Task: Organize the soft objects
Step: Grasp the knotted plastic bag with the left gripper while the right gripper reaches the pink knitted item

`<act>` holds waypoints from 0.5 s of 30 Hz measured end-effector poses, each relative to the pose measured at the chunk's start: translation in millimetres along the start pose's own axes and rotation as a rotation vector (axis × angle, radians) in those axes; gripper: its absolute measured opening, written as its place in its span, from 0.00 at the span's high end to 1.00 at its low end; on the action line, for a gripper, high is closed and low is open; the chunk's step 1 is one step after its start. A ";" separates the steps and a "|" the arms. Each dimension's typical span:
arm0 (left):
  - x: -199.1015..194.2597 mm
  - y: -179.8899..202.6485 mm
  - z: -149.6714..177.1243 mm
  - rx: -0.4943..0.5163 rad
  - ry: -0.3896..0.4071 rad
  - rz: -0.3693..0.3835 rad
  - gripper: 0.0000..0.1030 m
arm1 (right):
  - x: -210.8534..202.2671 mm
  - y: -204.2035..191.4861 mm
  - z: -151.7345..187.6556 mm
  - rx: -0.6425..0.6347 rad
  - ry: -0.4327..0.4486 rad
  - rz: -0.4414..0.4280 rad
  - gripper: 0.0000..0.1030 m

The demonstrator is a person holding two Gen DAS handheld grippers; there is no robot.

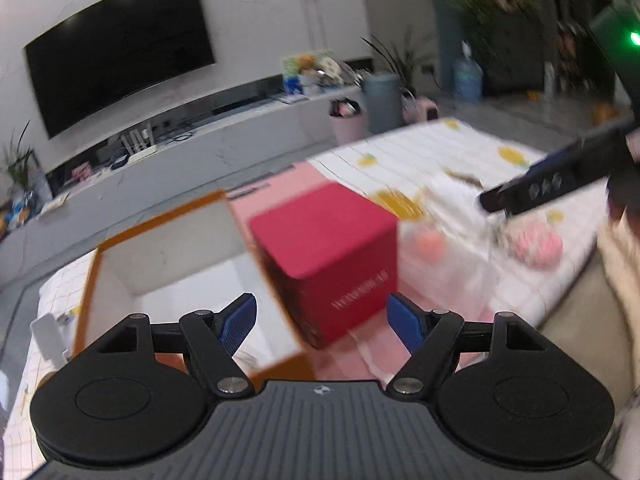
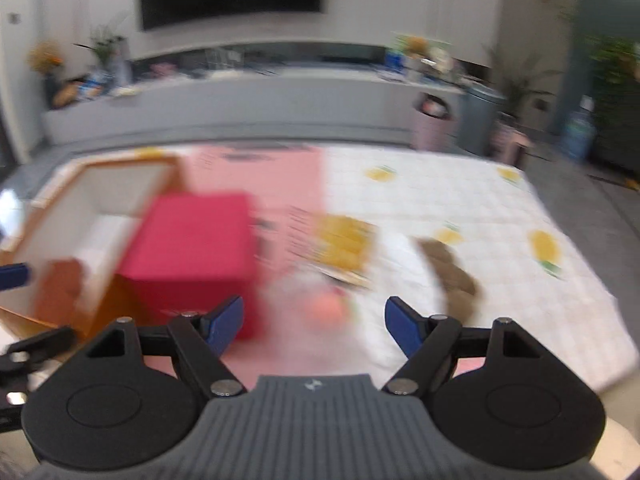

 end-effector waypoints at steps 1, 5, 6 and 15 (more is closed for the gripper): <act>6.7 9.4 3.1 0.022 -0.009 0.003 0.15 | 6.2 14.8 7.5 0.005 -0.017 0.026 0.25; 24.5 31.3 16.4 0.034 -0.034 0.059 0.15 | 30.3 70.0 33.9 0.052 -0.057 0.101 0.25; 28.8 35.9 19.9 0.032 -0.036 0.084 0.15 | 35.6 80.5 38.0 0.074 -0.060 0.117 0.25; 50.7 63.2 61.9 0.074 -0.131 0.225 0.15 | 65.6 127.3 57.9 0.160 -0.121 0.186 0.23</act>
Point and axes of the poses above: each gripper's, at about its wrist camera, not at the fingertips, and x roughly the way its jaws point, y to its right, z to its underside, the point moved 7 cm from there along x, roughly the way its jaws point, and after that the axes turned 6 degrees about -y, right-handed, at the moved point
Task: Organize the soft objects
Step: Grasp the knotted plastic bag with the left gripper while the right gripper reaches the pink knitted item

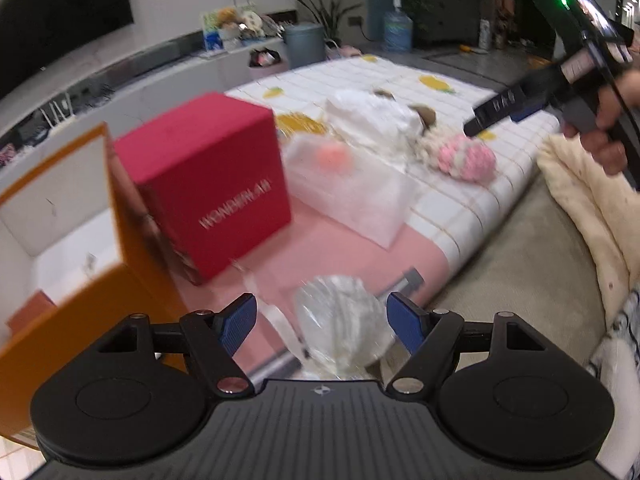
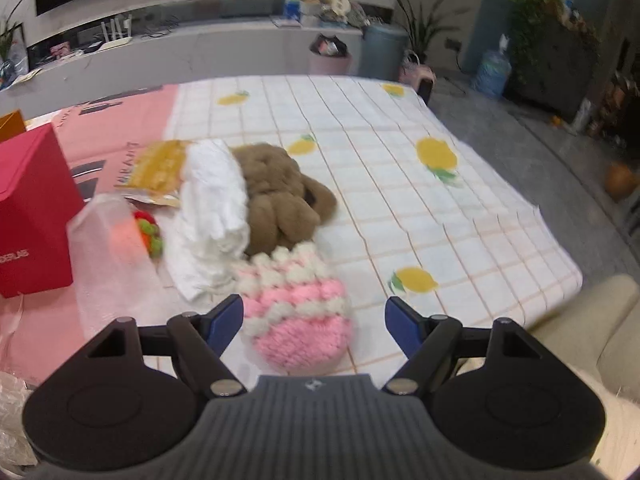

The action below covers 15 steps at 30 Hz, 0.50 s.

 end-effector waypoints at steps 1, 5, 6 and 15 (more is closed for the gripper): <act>6.1 2.1 2.6 0.000 -0.017 0.006 0.15 | 2.5 2.5 0.3 0.017 -0.010 -0.007 0.22; 19.6 5.6 10.9 0.005 -0.042 0.007 0.15 | 12.4 8.9 3.4 0.049 -0.040 0.000 0.22; 21.4 6.9 13.2 0.012 -0.050 0.012 0.15 | 15.4 8.8 3.2 0.042 -0.041 0.007 0.22; 36.3 12.9 29.5 0.025 -0.124 0.032 0.15 | 45.6 -0.1 -0.2 -0.065 -0.056 -0.017 0.05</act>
Point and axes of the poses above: each gripper's, at about its wrist camera, not at the fingertips, and x roughly the way its jaws point, y to its right, z to its underside, the point moved 7 cm from there along x, roughly the way its jaws point, and after that the axes turned 6 degrees about -y, right-handed, at the moved point
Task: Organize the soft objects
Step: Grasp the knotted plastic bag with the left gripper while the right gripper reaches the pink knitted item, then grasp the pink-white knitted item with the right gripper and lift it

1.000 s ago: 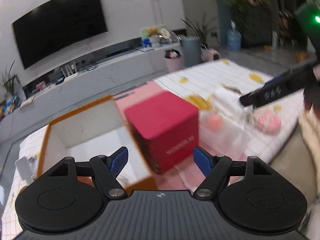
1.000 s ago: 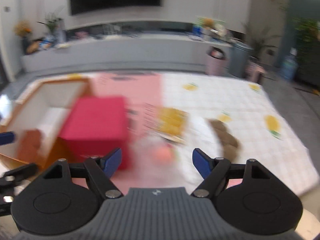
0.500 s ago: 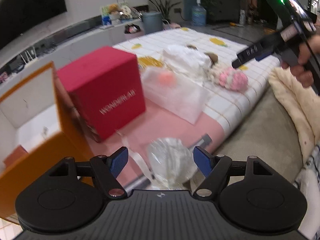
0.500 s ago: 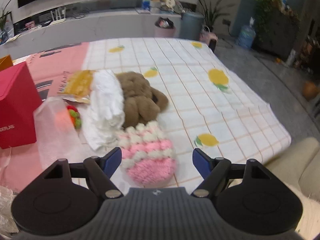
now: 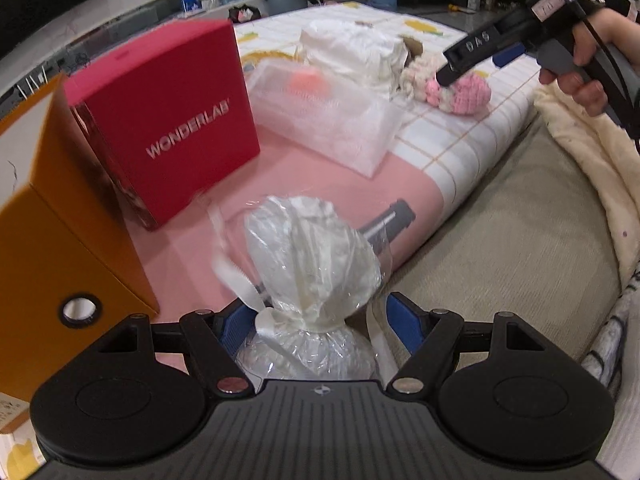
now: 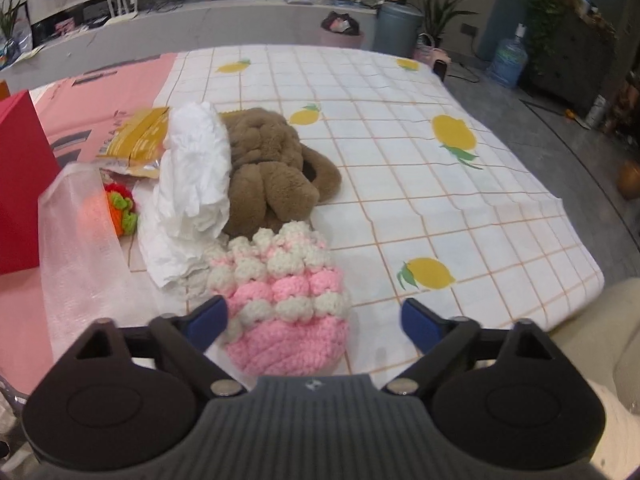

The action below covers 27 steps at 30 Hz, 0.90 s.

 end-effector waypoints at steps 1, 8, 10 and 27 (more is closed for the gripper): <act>1.3 1.0 0.6 0.006 0.008 -0.007 0.15 | 3.4 1.2 -1.2 0.002 -0.001 -0.004 0.05; 3.3 6.1 0.1 0.028 0.034 -0.016 0.20 | 10.0 9.1 -5.3 0.024 0.042 -0.003 0.03; 3.5 7.1 1.4 0.034 0.043 -0.026 0.23 | 10.7 7.2 -4.5 0.006 0.052 -0.001 0.03; 0.7 -3.1 -1.7 -0.044 0.075 -0.033 0.42 | 10.6 -20.6 6.0 -0.129 0.082 -0.002 0.25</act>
Point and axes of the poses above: each gripper's, at about its wrist camera, not at the fingertips, and x roughly the way its jaws point, y to its right, z to its underside, the point moved 7 cm from there along x, roughly the way its jaws point, and after that the axes turned 6 degrees about -y, right-handed, at the moved point
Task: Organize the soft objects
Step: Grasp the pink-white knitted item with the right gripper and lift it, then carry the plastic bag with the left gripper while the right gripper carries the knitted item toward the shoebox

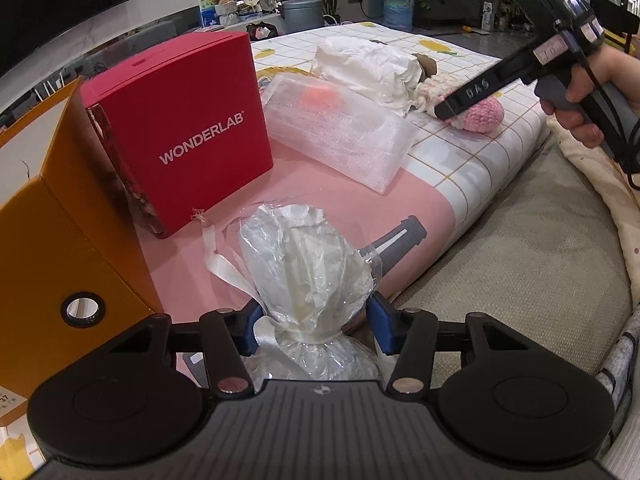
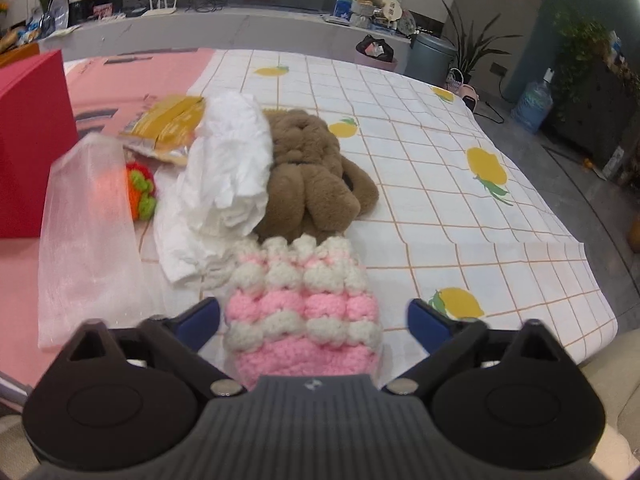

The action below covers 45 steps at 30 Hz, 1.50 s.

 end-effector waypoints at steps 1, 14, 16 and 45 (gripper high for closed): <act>-0.1 -0.6 -0.4 -0.003 0.001 -0.001 0.42 | 0.9 -1.1 1.7 -0.005 -0.008 -0.003 0.27; -6.3 -4.4 -0.6 -0.011 0.027 -0.020 0.43 | -18.8 -24.4 8.5 -0.160 0.060 0.133 0.68; -8.8 -5.5 -1.5 -0.010 0.040 -0.022 0.43 | -24.6 -26.1 7.9 -0.172 0.067 0.143 0.75; -119.0 -66.4 -70.3 -0.147 0.369 -0.047 0.45 | -191.3 -38.4 -36.4 0.048 0.308 -0.117 0.76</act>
Point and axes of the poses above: each gripper's, at about its wrist camera, not at the fingertips, and x roughly the way its jaws point, y to its right, z to its underside, the point moved 7 cm from there along x, roughly the way its jaws point, and after that the axes turned 6 degrees about -y, right-handed, at the moved point
